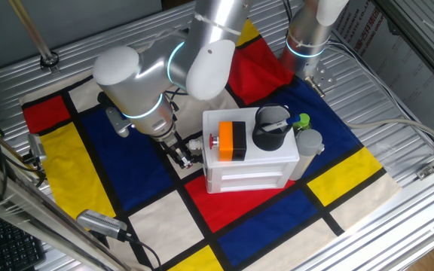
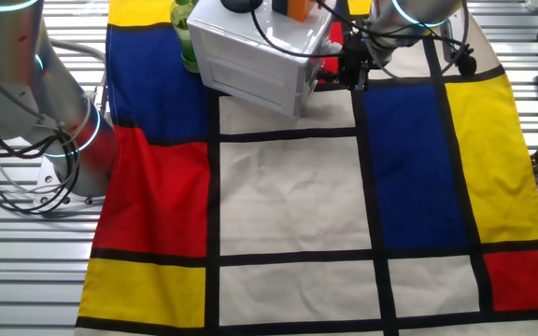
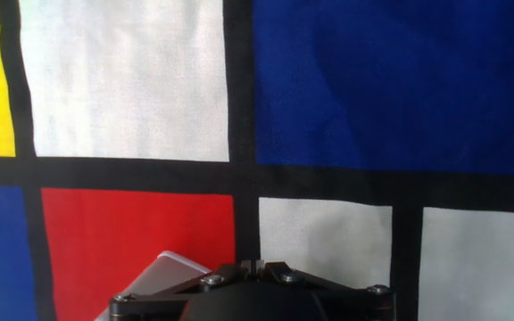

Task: Use the gripper to push and close the drawer

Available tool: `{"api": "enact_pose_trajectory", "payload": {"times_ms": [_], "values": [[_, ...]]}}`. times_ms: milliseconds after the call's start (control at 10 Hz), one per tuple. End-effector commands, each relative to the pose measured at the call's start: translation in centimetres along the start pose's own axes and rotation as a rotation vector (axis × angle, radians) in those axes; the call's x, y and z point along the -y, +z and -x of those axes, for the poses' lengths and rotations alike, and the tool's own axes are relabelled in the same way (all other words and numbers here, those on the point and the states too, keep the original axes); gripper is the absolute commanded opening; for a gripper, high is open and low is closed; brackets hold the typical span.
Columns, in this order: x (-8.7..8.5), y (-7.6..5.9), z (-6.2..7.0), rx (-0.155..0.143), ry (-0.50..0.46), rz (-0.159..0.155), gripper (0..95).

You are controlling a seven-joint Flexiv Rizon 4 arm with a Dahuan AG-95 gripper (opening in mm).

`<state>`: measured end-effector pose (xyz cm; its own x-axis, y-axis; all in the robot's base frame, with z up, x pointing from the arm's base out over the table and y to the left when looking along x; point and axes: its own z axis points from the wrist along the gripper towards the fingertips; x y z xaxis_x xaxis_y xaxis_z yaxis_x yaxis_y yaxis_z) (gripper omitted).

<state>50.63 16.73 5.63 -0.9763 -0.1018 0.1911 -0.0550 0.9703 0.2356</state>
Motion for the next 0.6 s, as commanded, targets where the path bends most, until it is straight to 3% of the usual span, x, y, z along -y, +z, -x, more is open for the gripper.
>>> {"api": "enact_pose_trajectory", "payload": {"times_ms": [100, 400, 600], "values": [[0.1, 0.0, -0.1, -0.006, -0.003, -0.006, 0.0], [0.5, -0.3, 0.1, -0.006, -0.025, -0.022, 0.0], [1.8, -1.1, 0.9, -0.01, -0.055, -0.039, 0.0]]}}
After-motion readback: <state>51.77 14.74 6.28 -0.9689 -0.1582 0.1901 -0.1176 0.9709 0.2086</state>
